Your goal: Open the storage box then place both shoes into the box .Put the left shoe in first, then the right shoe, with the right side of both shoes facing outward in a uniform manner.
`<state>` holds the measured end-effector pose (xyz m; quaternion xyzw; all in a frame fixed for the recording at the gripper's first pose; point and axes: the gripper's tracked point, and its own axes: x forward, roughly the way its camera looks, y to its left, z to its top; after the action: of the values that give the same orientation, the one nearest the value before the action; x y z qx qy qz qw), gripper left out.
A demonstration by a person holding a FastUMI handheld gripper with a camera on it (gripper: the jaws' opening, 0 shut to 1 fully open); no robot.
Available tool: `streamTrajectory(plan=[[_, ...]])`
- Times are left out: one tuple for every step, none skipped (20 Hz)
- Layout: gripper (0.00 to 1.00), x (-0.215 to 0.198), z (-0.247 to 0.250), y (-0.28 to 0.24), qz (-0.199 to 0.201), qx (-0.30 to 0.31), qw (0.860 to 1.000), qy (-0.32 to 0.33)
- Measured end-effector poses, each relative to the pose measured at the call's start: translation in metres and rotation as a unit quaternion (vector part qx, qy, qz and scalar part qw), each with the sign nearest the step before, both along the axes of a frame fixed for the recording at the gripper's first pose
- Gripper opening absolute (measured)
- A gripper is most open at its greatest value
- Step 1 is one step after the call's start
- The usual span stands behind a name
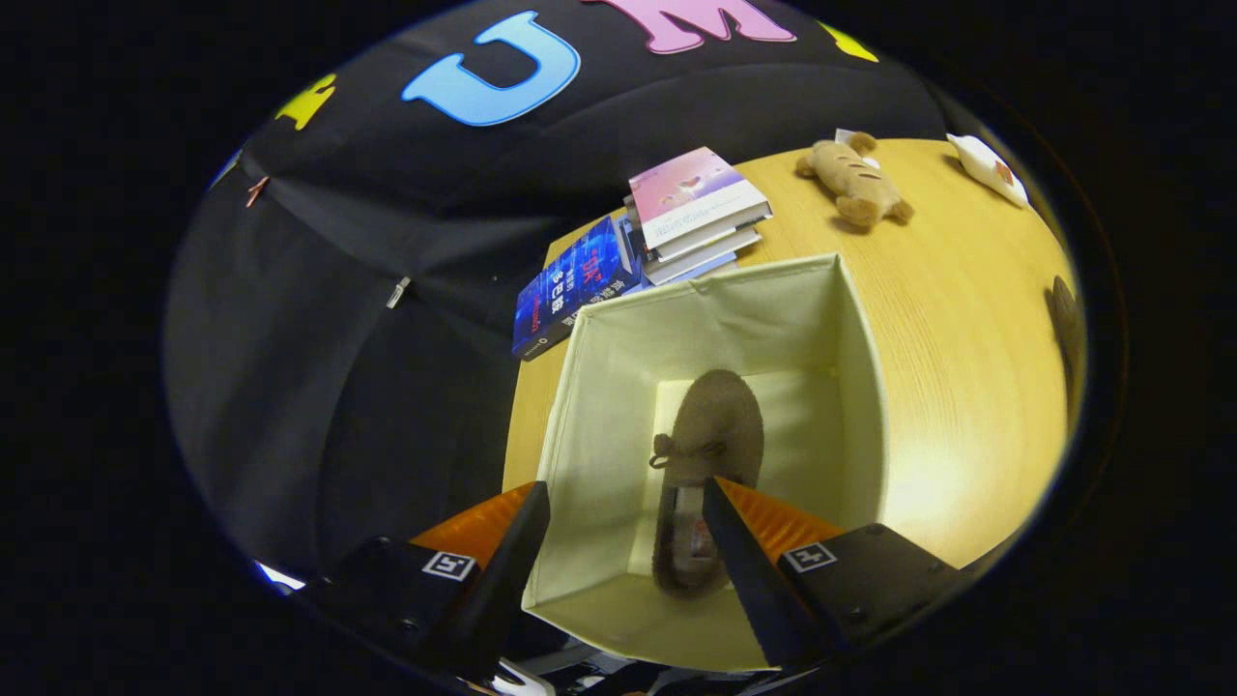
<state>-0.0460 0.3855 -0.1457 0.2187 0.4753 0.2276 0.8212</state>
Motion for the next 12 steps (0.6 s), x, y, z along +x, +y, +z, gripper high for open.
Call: streamTrajectory(plan=[[0.99,0.001,0.008,-0.01,0.005,0.0,1.0,-0.017],[0.99,0.004,0.018,-0.023,0.009,-0.005,0.999,-0.038],[0.99,0.005,0.025,-0.038,0.014,-0.012,0.998,-0.059],[0.98,0.006,0.032,-0.056,0.019,-0.021,0.996,-0.083],[0.98,0.007,0.039,-0.076,0.021,-0.032,0.994,-0.103],[0.99,0.008,0.043,-0.094,0.022,-0.043,0.991,-0.122],[0.98,0.01,0.047,-0.114,0.024,-0.052,0.989,-0.138],[0.99,0.01,0.051,-0.135,0.025,-0.062,0.986,-0.153],[0.99,0.012,0.054,-0.156,0.027,-0.072,0.983,-0.165],[0.99,0.014,0.057,-0.177,0.027,-0.083,0.98,-0.176],[0.99,0.019,0.058,-0.198,0.025,-0.093,0.977,-0.188],[0.99,0.024,0.059,-0.22,0.02,-0.105,0.975,-0.197]])
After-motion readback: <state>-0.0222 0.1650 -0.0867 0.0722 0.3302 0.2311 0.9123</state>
